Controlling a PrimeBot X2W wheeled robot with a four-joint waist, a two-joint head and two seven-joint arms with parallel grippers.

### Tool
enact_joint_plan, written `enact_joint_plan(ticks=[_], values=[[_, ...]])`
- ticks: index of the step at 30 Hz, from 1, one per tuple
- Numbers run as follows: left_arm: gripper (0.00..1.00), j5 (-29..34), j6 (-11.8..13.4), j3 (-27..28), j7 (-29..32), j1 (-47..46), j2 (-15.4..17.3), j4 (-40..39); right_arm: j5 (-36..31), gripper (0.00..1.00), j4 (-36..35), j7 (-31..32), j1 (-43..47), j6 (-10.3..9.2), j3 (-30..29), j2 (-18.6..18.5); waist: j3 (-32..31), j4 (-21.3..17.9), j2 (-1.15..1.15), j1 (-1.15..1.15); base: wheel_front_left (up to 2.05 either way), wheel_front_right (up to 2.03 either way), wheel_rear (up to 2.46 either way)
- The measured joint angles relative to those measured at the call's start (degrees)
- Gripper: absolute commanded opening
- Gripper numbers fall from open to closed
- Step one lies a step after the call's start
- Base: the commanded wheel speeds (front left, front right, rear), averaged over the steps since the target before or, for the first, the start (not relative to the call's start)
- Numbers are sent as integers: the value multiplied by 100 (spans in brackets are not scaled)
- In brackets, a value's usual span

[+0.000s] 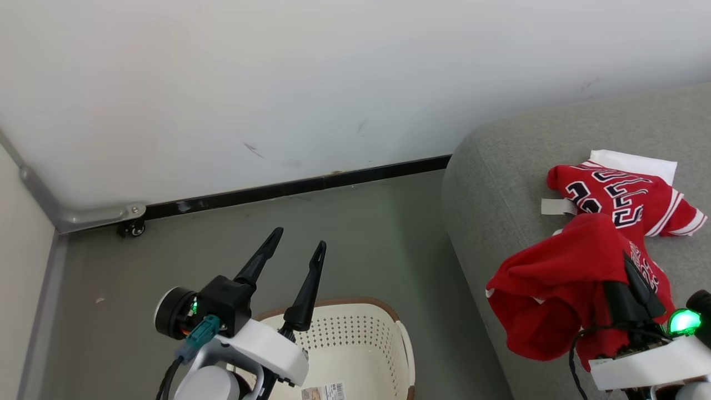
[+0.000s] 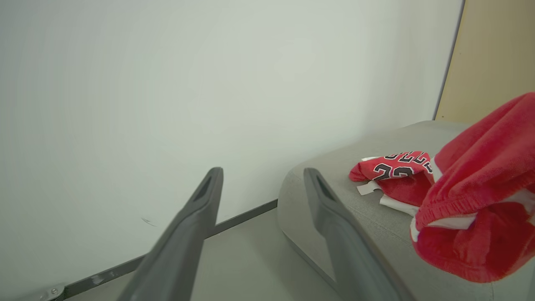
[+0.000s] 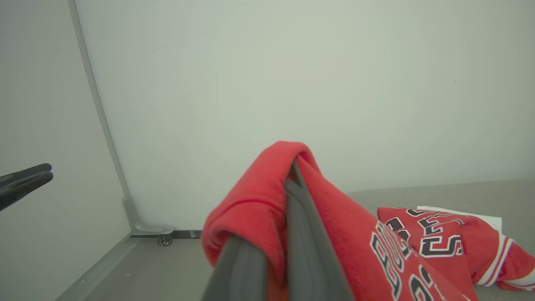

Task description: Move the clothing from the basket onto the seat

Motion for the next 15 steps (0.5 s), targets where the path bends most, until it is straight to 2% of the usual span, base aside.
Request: enact_joint_plan(ticks=[9,15], values=[[100,0,-23,7,-89,-85,-52,14,-226,0,-526,151,606,0,-363,443,21,-508,0,0,0,0,0],[100,1,19,82,-98,-85,-41,20,-260,0,-838,253,748,0,-368,580,35,-807,0,0,0,0,0]])
